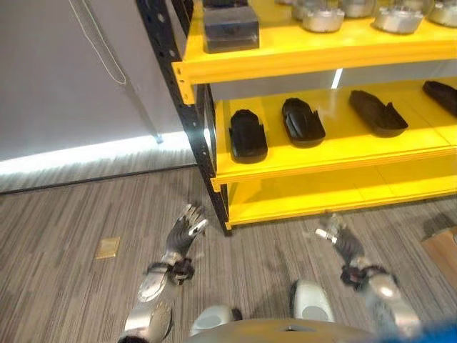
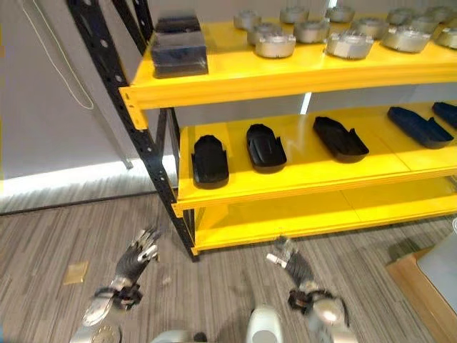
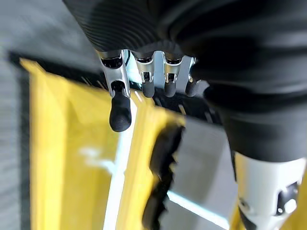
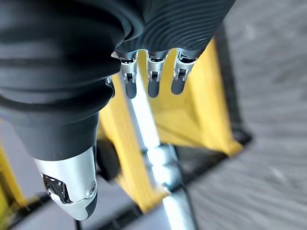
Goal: Move parts from the plastic box to the shelf.
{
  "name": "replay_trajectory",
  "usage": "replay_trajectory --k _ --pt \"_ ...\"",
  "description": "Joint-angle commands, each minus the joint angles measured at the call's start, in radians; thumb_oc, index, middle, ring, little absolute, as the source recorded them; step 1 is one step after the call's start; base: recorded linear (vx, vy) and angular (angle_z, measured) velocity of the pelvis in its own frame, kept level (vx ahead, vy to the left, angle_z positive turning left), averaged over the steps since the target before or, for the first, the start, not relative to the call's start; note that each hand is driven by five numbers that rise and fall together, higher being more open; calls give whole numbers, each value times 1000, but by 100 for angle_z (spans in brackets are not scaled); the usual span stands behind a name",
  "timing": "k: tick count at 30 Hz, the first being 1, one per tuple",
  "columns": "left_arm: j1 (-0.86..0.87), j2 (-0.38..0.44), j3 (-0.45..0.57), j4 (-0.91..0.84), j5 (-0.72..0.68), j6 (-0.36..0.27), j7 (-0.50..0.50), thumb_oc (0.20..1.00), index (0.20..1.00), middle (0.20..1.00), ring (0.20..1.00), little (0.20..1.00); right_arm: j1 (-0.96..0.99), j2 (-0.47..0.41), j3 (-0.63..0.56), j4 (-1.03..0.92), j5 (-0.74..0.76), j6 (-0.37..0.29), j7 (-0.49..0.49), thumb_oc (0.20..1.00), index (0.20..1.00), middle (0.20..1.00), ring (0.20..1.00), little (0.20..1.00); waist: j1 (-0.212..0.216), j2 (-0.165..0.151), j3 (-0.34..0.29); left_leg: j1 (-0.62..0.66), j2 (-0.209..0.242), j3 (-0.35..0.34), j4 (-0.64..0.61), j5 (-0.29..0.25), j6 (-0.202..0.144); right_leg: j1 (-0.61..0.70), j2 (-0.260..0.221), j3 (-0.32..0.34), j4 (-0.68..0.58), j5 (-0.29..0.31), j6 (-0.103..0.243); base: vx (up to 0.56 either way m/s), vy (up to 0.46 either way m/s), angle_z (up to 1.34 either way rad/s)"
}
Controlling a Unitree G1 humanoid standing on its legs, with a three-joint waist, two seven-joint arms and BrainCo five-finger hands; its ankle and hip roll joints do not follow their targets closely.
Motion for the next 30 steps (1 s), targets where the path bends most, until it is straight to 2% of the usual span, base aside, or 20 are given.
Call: replay_trajectory --k 1,3,7,9,15,22,27,30 --pt "-2 57 27 -98 -11 -51 -18 1000 1000 1000 1000 1000 -21 13 -26 -68 14 -48 24 1000 1000 1000 1000 1000 -14 -31 -11 163 25 -66 -29 -78 -66 49 -20 45 -277 179 50 225 -257 25" --pt "-6 50 15 -87 -6 -57 -23 1000 1000 1000 1000 1000 -15 6 0 -61 19 -41 33 1000 1000 1000 1000 1000 -9 -51 -21 177 55 -65 -49 -72 -86 66 10 58 -266 181 48 196 -278 18" --pt "9 31 16 -92 -29 -51 -31 1000 1000 1000 1000 1000 -1 -25 -8 -76 24 -41 48 1000 1000 1000 1000 1000 -15 -34 -32 179 152 -101 -118 -3 -125 56 69 7 -203 101 18 172 -287 15" --pt "4 40 8 -97 -31 -51 -31 1000 1000 1000 1000 1000 -7 -35 -17 -71 31 -45 41 1000 1000 1000 1000 1000 -20 -26 -20 159 178 -106 -137 24 -135 21 85 -4 -165 78 12 32 -198 23" --pt "-23 44 -2 -98 -39 -54 -8 1000 1000 1000 1000 1000 -47 -40 -19 -57 42 -60 22 1000 1000 1000 1000 1000 -21 2 15 118 218 -108 -176 79 -151 -68 94 -9 -72 34 -4 14 -87 -8" --pt "-35 48 -17 -106 -39 -54 -2 1000 1000 1000 1000 1000 -63 -50 0 -59 49 -62 22 1000 1000 1000 1000 1000 -19 24 18 97 249 -104 -214 140 -165 -122 112 -10 -32 8 -17 26 -53 1" --pt "-39 46 -26 -107 -40 -53 -2 1000 1000 1000 1000 1000 -64 -52 3 -58 47 -65 24 1000 1000 1000 1000 1000 -21 32 19 83 258 -100 -215 160 -169 -143 122 -3 -22 0 -23 18 -45 -4" --pt "-48 51 -28 -115 -27 -58 -2 1000 1000 1000 1000 1000 -71 -70 9 -56 40 -70 29 1000 1000 1000 1000 1000 -23 38 23 65 271 -101 -191 191 -176 -165 149 22 1 -28 -43 40 -87 -2"
